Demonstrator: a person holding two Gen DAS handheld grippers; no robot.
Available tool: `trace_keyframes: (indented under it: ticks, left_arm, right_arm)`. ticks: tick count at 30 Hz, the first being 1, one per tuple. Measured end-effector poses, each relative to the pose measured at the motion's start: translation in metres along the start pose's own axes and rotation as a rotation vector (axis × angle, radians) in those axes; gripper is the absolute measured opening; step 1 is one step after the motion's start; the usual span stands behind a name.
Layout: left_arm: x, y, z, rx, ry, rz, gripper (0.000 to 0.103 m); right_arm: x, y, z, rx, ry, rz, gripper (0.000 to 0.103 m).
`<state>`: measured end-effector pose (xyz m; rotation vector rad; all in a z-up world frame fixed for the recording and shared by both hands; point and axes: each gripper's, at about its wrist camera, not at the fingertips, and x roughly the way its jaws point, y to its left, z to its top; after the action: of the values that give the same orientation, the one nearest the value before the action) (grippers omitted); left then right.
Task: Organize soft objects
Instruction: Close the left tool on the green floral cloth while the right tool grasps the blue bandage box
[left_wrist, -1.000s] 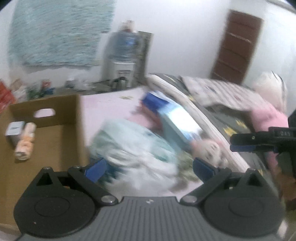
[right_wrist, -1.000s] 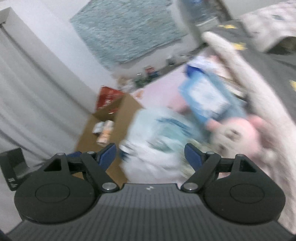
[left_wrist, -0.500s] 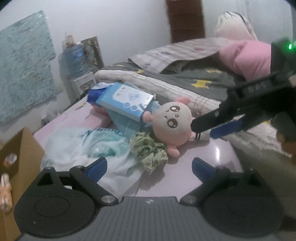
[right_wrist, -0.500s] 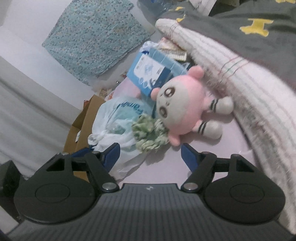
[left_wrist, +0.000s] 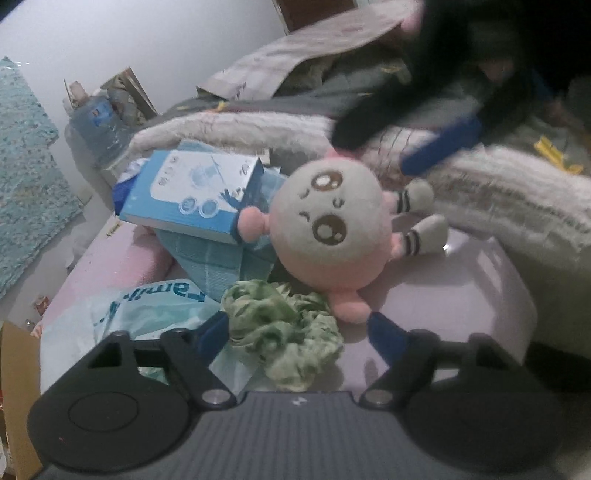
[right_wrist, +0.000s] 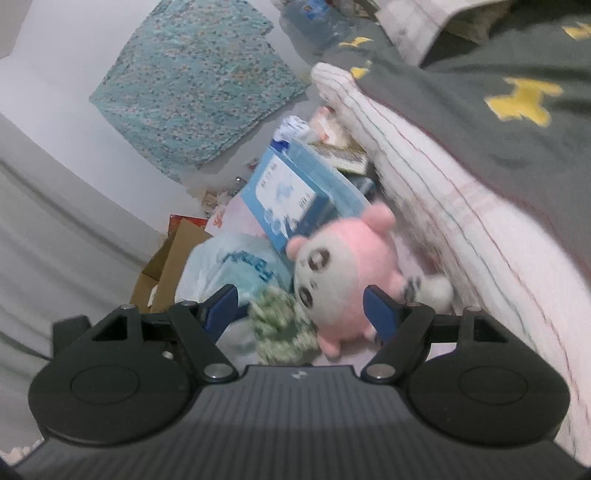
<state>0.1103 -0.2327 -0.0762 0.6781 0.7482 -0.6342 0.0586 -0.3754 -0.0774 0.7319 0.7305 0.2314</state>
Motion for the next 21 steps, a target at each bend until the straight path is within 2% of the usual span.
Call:
trace_keyframes:
  ticks: [5, 7, 10, 14, 15, 21]
  left_arm:
    - [0.013, 0.010, -0.002, -0.020, 0.040, -0.005, 0.056]
    - [0.014, 0.017, -0.003, -0.054, 0.043, -0.024, 0.041]
    - [0.013, 0.030, -0.004, -0.121, 0.041, -0.062, 0.031]
    - [0.001, 0.050, -0.008, -0.230, 0.022, -0.131, 0.020]
    - [-0.004, 0.055, -0.009, -0.260, 0.015, -0.150, 0.013]
    - [-0.030, 0.082, -0.018, -0.380, -0.025, -0.174, 0.011]
  right_arm:
    - [0.020, 0.027, 0.033, -0.110, 0.011, 0.005, 0.081]
    - [0.034, 0.037, 0.046, -0.156, 0.030, 0.001, 0.082]
    - [0.060, 0.051, 0.064, -0.228, 0.062, -0.021, 0.082]
    - [0.092, 0.064, 0.083, -0.323, 0.078, -0.100, 0.082]
    - [0.100, 0.065, 0.087, -0.338, 0.084, -0.120, 0.082]
    - [0.139, 0.075, 0.098, -0.444, 0.148, -0.208, 0.082]
